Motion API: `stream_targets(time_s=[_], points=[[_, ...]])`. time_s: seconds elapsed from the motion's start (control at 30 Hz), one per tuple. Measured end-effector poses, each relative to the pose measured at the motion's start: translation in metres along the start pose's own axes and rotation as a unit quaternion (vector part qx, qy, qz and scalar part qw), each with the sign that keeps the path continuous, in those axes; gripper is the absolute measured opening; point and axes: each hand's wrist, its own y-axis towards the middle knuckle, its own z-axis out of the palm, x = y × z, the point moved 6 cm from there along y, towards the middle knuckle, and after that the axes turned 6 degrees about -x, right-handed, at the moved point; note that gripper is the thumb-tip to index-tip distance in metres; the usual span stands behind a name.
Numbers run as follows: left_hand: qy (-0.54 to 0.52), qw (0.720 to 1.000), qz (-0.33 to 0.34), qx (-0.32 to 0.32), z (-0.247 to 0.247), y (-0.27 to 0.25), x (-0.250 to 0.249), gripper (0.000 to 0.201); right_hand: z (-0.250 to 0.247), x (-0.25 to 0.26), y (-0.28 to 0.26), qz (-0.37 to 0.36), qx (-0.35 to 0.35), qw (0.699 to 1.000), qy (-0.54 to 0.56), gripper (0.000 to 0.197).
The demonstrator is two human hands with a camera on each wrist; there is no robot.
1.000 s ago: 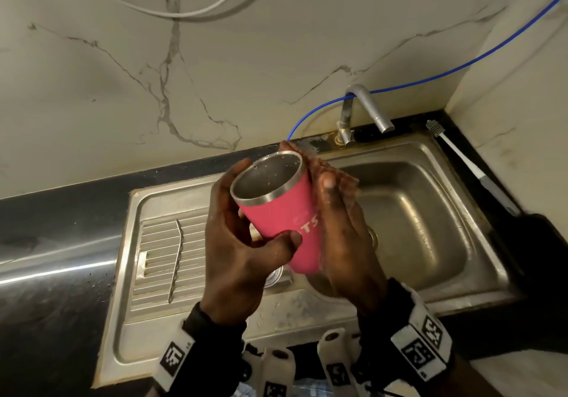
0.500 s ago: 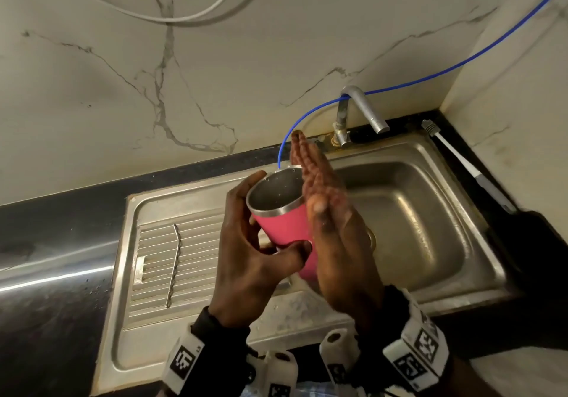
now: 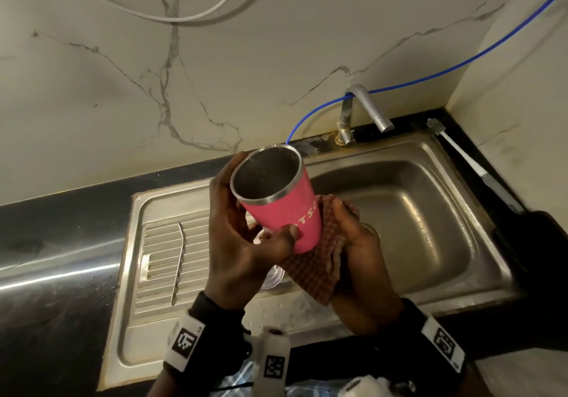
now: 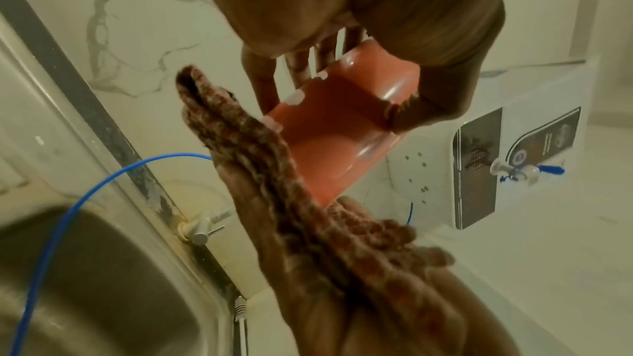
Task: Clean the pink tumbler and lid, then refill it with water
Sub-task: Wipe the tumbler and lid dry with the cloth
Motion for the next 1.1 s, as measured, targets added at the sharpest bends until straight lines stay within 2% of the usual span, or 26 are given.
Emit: stream_targets(time_s=[0.2, 0.4, 0.57, 0.8, 0.97, 1.1], points=[[0.011, 0.996, -0.067, 0.049, 0.003, -0.003, -0.001, 0.105, -0.008, 0.006, -0.004, -0.055, -0.049, 0.997, -0.009, 0.047], [0.042, 0.994, -0.033, -0.094, 0.002, -0.006, -0.002, 0.086, -0.003, 0.005, -0.006, -0.094, -0.064, 0.993, -0.027, 0.038], [0.055, 0.987, -0.017, -0.147, -0.013, 0.003, -0.002, 0.084, -0.014, -0.002, -0.012, -0.076, -0.067, 0.994, -0.033, 0.043], [0.053, 0.996, -0.010, -0.069, 0.001, -0.005, -0.007, 0.080, -0.011, 0.007, -0.006, -0.102, -0.061, 0.992, -0.043, 0.043], [0.077, 0.992, 0.006, -0.096, -0.012, 0.010, -0.005, 0.085, -0.025, -0.014, -0.012, -0.024, -0.079, 0.996, -0.033, 0.049], [0.066, 0.992, -0.021, -0.101, -0.023, 0.009, 0.004, 0.081, -0.028, -0.004, -0.012, -0.062, -0.078, 0.995, -0.004, 0.041]])
